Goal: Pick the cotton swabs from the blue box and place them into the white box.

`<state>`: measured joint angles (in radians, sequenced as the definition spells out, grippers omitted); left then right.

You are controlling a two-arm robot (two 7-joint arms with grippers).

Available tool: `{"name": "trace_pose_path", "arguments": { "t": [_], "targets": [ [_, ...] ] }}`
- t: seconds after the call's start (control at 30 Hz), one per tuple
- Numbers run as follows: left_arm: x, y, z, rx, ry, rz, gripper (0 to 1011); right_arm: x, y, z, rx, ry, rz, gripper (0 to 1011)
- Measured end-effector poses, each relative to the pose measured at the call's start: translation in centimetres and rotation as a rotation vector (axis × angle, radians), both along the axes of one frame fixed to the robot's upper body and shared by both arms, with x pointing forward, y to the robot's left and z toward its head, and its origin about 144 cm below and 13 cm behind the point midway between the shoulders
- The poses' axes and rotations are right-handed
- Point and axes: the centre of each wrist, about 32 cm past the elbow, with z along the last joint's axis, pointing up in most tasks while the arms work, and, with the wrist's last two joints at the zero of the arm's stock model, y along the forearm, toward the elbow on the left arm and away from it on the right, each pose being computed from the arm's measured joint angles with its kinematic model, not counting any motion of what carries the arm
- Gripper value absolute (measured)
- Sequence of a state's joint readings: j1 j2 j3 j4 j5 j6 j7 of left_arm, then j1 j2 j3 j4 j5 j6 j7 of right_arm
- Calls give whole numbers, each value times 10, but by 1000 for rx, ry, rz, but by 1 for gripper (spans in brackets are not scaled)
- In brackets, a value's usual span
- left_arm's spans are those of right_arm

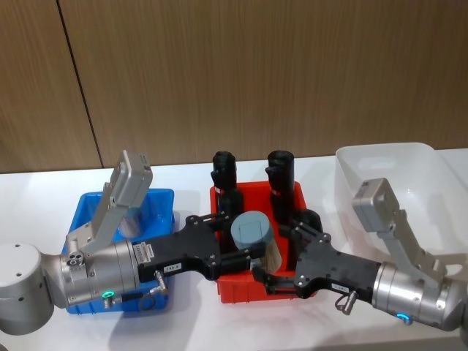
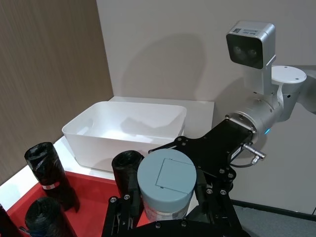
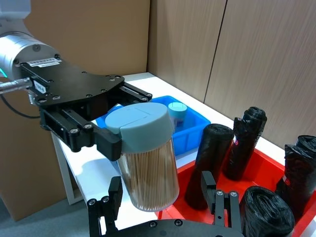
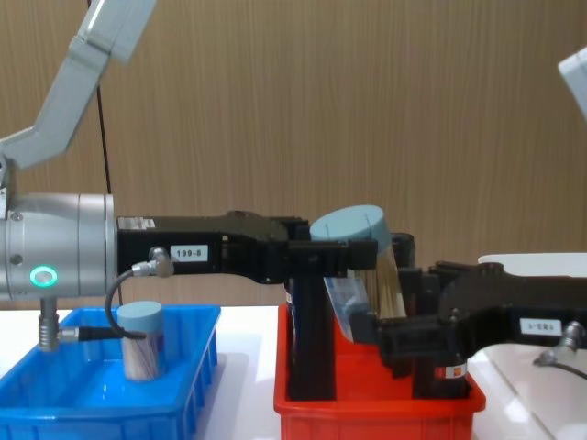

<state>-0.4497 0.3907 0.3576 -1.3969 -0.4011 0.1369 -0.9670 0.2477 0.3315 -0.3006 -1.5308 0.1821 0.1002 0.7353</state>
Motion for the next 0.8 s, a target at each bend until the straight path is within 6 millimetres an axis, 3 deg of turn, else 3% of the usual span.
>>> {"name": "trace_pose_path", "arguments": {
  "t": [0.33, 0.57, 0.8],
  "targets": [
    [0, 0, 0, 0, 0, 0, 659, 6, 8, -2, -6, 0, 1, 996],
    [0, 0, 0, 0, 0, 1, 659, 8, 11, -3, -5, 1, 6, 829],
    [0, 0, 0, 0, 0, 1, 659, 9, 13, -4, -5, 3, 11, 778]
  ]
}}
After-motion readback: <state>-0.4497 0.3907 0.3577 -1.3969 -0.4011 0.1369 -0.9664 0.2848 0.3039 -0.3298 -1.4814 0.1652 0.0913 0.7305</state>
